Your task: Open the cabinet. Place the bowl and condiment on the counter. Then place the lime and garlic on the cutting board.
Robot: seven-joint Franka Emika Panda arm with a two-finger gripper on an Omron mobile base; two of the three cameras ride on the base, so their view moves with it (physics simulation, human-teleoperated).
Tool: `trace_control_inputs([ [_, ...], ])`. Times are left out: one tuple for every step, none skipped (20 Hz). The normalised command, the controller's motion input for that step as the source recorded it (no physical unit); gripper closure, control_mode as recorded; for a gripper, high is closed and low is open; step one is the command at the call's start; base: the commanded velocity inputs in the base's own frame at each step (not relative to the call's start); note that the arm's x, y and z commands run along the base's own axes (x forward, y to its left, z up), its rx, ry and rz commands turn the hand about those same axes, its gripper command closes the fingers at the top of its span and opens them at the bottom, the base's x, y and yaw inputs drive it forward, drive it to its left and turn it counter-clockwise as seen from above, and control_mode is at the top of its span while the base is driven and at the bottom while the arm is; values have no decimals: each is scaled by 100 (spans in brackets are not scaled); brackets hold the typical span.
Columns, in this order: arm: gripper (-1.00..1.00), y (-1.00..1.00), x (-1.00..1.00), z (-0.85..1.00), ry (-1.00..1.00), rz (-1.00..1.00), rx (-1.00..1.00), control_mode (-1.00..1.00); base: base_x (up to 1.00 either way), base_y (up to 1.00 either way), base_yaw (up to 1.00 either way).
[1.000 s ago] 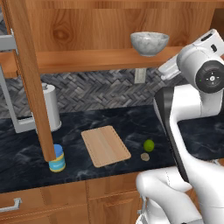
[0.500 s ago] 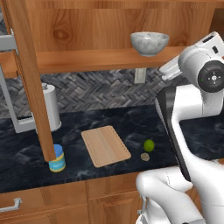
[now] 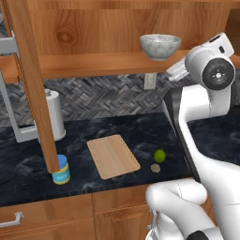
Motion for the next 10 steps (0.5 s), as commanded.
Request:
trace_control_inputs([
  [-100, 0, 29, 0, 2, -4, 0, -100, 0, 0, 0],
  [-100, 0, 32, 0, 3, -4, 0, -100, 0, 0, 0],
  [-100, 0, 37, 0, 3, -6, 0, -100, 0, 0, 0],
  [-100, 0, 31, 0, 1, -6, 0, -100, 0, 0, 0],
  [-100, 0, 35, 0, 3, -6, 0, -100, 0, 0, 0],
  [-100, 0, 29, 0, 2, -6, 0, -100, 0, 0, 0],
  [-100, 0, 26, 0, 6, -7, 0, -100, 0, 0, 0],
  [-100, 0, 25, 0, 7, -8, 0, -100, 0, 0, 0],
  [-100, 0, 31, 0, 7, -8, 0, -100, 0, 0, 0],
  [-100, 0, 29, 0, 8, -8, 0, -100, 0, 0, 0],
])
